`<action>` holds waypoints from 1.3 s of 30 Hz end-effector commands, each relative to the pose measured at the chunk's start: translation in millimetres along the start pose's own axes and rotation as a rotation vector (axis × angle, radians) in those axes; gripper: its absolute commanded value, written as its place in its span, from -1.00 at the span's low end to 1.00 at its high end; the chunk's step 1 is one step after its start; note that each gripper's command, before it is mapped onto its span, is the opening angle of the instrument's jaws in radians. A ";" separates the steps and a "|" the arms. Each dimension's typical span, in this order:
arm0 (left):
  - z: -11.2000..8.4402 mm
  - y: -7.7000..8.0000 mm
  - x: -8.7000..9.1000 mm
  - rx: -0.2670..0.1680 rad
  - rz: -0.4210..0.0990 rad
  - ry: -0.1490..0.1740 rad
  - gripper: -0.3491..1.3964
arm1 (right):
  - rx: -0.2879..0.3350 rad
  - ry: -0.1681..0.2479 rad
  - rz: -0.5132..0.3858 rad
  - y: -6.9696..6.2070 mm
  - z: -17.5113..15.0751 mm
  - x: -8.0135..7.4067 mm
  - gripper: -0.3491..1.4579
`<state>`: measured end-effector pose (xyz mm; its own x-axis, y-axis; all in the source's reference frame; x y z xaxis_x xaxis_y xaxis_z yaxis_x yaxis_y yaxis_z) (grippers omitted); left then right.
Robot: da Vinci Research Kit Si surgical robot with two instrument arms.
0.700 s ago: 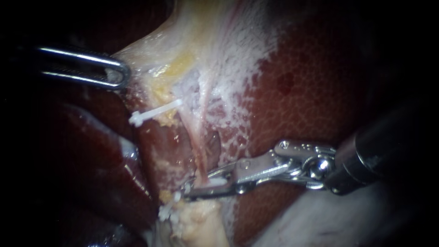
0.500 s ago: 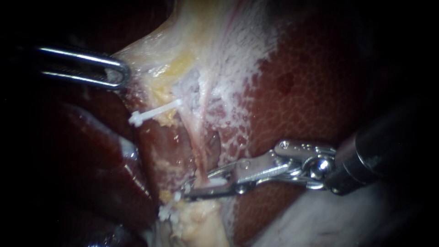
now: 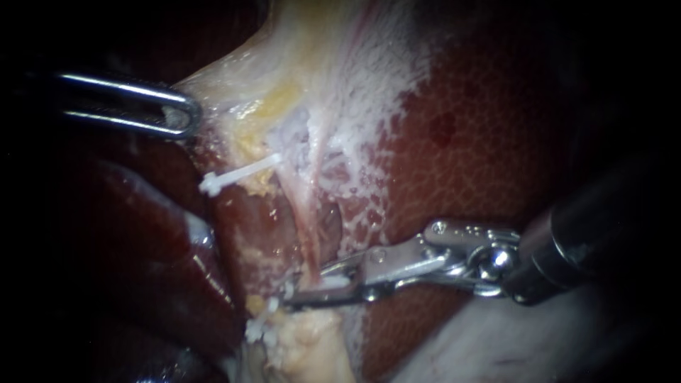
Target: Going back first clip right tube
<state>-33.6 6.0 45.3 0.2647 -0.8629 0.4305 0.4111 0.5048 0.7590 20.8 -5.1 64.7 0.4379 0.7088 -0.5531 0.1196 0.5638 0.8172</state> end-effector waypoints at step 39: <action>0.5 0.2 1.0 -0.005 0.006 -0.002 -1.00 | -0.101 0.013 -0.352 0.1 -7.5 0.6 0.05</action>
<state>-33.7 5.2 46.2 0.2653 -0.8601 0.4357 0.4138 0.5097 0.7543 14.0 -1.2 63.0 0.3735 0.4647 -0.8029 0.1711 0.8161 0.5520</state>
